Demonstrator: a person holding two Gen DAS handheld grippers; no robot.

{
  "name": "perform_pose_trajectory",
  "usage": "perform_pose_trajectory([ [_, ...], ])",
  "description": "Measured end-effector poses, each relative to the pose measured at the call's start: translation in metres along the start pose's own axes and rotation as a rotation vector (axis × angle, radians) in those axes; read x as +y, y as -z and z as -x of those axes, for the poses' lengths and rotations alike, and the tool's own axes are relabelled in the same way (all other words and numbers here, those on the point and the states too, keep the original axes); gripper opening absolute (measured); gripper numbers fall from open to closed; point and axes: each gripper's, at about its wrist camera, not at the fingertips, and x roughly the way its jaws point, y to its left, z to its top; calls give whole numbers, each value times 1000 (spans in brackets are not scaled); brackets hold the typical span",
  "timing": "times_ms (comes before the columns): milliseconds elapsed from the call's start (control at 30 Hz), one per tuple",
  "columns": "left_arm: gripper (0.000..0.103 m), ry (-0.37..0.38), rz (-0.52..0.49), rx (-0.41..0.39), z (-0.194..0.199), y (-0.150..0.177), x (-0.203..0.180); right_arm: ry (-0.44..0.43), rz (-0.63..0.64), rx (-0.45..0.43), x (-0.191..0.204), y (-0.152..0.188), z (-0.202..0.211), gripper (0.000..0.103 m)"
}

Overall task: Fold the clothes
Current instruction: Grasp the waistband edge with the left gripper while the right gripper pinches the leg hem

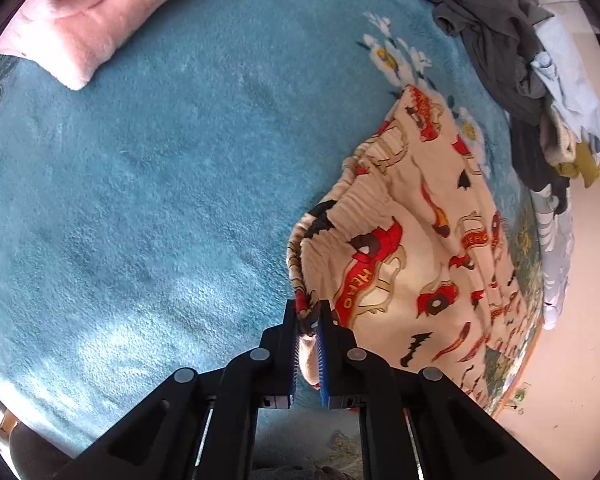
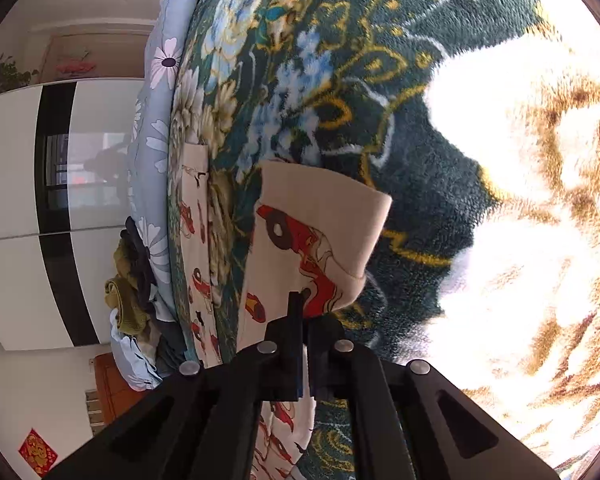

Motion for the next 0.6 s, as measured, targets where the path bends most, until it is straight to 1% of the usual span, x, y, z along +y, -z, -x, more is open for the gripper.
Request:
perform_pose_trajectory([
  [67,8,82,13,-29,14,4,0,-64,26,-4,13,-2,6,1],
  [100,8,123,19,-47,17,-1,-15,-94,44,-4,19,-3,9,1],
  [133,8,158,23,-59,27,-9,-14,-114,62,-3,25,-4,13,1],
  [200,8,202,53,-60,34,-16,-28,-127,79,-3,31,-6,16,1],
  [267,8,253,93,-56,47,-26,-12,-138,72,-4,37,-10,16,1],
  [300,8,278,110,-63,45,-38,-14,-144,69,-4,40,-12,16,1],
  [367,8,326,144,-75,42,-60,-17,-131,82,10,59,-21,3,1],
  [467,8,391,213,-74,26,-81,-44,-104,93,34,94,-39,-23,1],
  [533,8,415,261,-75,18,-97,-54,-77,109,37,121,-52,-44,1],
  [600,8,429,310,-80,13,-111,-61,-27,130,43,148,-64,-67,1],
])
